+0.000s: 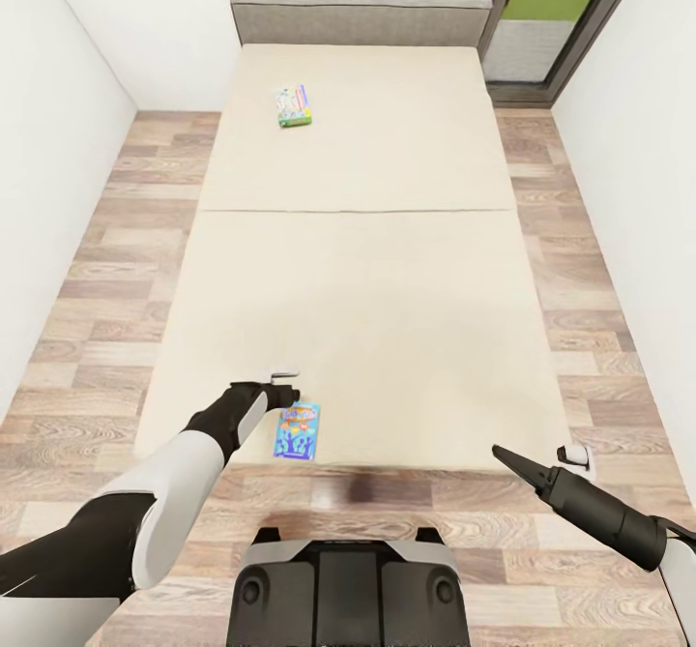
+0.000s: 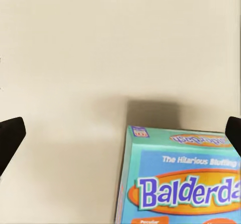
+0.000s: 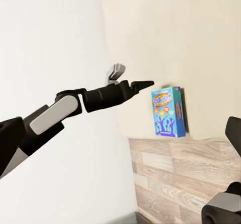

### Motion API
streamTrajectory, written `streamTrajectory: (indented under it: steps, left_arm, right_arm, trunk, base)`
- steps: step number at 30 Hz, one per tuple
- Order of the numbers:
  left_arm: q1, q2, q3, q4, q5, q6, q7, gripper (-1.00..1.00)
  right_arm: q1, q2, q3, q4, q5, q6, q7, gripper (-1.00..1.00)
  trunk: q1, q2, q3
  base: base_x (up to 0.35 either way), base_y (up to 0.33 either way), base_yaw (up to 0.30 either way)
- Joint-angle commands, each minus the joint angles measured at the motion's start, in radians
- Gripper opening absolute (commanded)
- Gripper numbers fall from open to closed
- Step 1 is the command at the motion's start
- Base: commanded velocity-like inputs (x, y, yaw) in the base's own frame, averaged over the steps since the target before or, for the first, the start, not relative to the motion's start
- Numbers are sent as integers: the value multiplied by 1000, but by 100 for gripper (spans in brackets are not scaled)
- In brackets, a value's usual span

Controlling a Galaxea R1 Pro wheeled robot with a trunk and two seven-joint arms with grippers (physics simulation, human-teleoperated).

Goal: Put all the toys in the child's room - the three board games (two on the bed and one on the table), the two jigsaw puzzles on the table, and the tennis ball on the table - inside the toy box on the table in the child's room.

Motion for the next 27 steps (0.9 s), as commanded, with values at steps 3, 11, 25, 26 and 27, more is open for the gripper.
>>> streamTrajectory:
  steps: [3,11,25,26,27]
  left_arm:
    - [0,-2,5,-16,0,6,3,100]
    - [0,-2,2,-33,-1,2,2,100]
    - [0,-1,0,-34,-21,-22,2,100]
    - [0,-1,0,-34,-25,-22,2,100]
    - [0,-2,0,-34,-28,-22,2,100]
  right_arm:
    - [0,0,-1,0,-1,5,2,100]
    - [0,0,-1,0,-1,5,2,100]
    - [0,0,-1,0,-1,5,2,100]
    - [0,0,-1,0,-1,5,2,100]
    - [0,0,-1,0,-1,5,2,100]
  trunk:
    - [0,-2,-6]
    - [0,-2,-19]
    - [0,-2,-42]
    - [0,-2,-44]
    - [0,-2,-46]
  base:
    - [0,0,0]
    - [0,0,0]
    - [0,0,0]
    - [0,0,0]
    - [0,0,0]
